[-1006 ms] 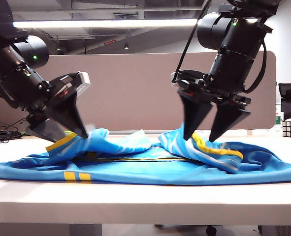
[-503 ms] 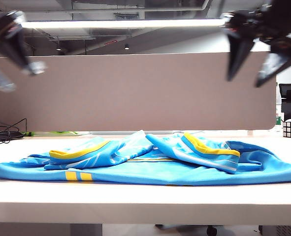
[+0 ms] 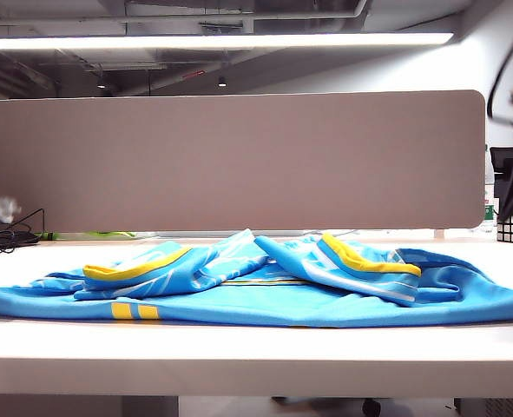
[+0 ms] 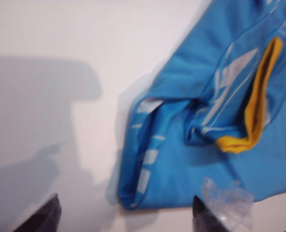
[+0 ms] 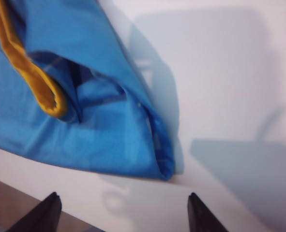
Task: Fold the bottom side of the soccer jersey horizontally towards the center, about one-third of the way, then fold the sleeve back towards the center, creating a straight line along the edge of the the soccer jersey, and finally fold the bottom of the soccer jersey up towards the top, creating a neat rectangle.
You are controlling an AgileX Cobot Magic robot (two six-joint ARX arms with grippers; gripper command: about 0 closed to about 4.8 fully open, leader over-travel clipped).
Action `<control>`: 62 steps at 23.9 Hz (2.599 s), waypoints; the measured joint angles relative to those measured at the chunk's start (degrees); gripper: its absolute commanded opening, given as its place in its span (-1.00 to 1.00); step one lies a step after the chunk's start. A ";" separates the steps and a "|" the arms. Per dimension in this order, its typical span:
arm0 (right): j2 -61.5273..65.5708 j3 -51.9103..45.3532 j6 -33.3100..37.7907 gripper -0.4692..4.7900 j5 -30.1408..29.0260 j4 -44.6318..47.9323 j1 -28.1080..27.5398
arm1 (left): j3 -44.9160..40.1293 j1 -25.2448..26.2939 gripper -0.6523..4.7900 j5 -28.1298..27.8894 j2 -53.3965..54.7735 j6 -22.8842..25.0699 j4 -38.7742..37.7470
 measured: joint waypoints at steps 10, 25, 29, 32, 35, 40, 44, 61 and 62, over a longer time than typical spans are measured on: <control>1.68 -14.36 9.18 0.53 -7.10 22.51 -0.37 | -3.58 -0.68 0.50 1.86 5.70 -2.43 5.03; 5.03 -14.23 13.11 0.37 -6.75 31.30 3.54 | -3.08 -7.28 0.48 7.74 11.28 -6.62 13.09; 7.23 -14.05 14.14 0.11 -7.78 34.71 5.20 | -3.08 -7.26 0.03 8.87 12.04 -7.30 14.16; 8.24 -14.10 14.16 -0.08 -7.58 35.28 5.44 | -3.23 -7.54 -0.30 9.73 13.86 -7.54 14.64; 8.28 -14.12 14.25 -0.82 -7.02 35.39 5.49 | -3.23 -8.02 -0.77 9.51 13.90 -6.99 14.62; 5.03 -15.04 14.10 -0.85 -4.98 31.91 5.51 | -3.87 -7.87 -0.77 13.42 11.89 -6.19 11.96; -6.29 -14.82 11.30 -0.85 -4.48 25.53 5.49 | -3.78 -7.89 -0.77 11.08 1.57 -2.01 1.73; -26.45 -12.70 13.53 -0.85 0.63 21.90 5.42 | -3.37 -7.93 -0.77 3.87 -22.82 -15.10 10.38; -20.31 -10.25 13.68 -0.85 0.59 25.20 4.92 | -2.67 -7.91 -0.77 4.00 -18.12 -17.25 15.76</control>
